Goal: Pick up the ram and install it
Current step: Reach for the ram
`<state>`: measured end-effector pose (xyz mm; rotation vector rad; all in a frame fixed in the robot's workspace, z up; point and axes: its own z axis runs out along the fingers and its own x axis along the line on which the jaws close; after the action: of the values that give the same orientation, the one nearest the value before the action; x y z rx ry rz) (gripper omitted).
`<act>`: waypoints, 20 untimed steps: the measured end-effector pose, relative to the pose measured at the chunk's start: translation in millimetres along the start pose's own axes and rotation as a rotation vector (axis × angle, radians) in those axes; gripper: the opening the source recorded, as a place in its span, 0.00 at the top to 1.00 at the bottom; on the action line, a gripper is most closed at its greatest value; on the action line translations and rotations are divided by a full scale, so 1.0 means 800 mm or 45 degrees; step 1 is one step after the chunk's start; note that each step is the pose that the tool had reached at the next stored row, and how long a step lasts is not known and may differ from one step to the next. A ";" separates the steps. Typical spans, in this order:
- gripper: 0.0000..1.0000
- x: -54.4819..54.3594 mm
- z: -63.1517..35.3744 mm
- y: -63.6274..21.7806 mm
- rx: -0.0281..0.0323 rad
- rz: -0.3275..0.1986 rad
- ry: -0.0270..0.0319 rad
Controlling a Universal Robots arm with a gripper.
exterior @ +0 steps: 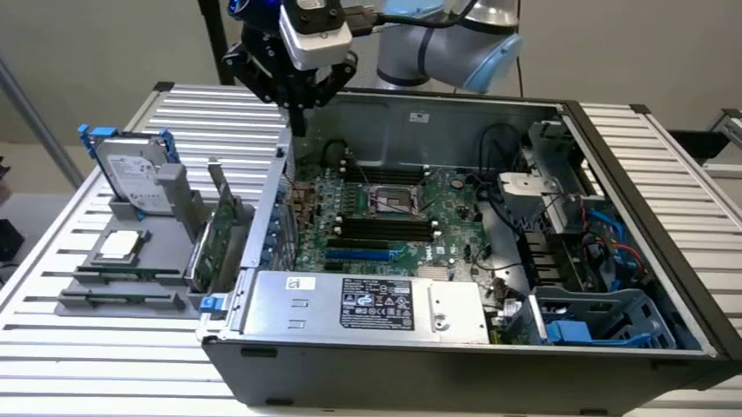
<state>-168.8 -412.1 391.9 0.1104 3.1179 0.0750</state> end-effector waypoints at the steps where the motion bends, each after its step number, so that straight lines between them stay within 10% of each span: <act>1: 1.00 0.005 0.000 -0.002 0.0000 0.000 0.0000; 20: 1.00 0.112 0.004 -0.027 0.0018 0.000 -0.0001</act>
<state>-259.5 -426.7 386.2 0.1104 3.1179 0.0728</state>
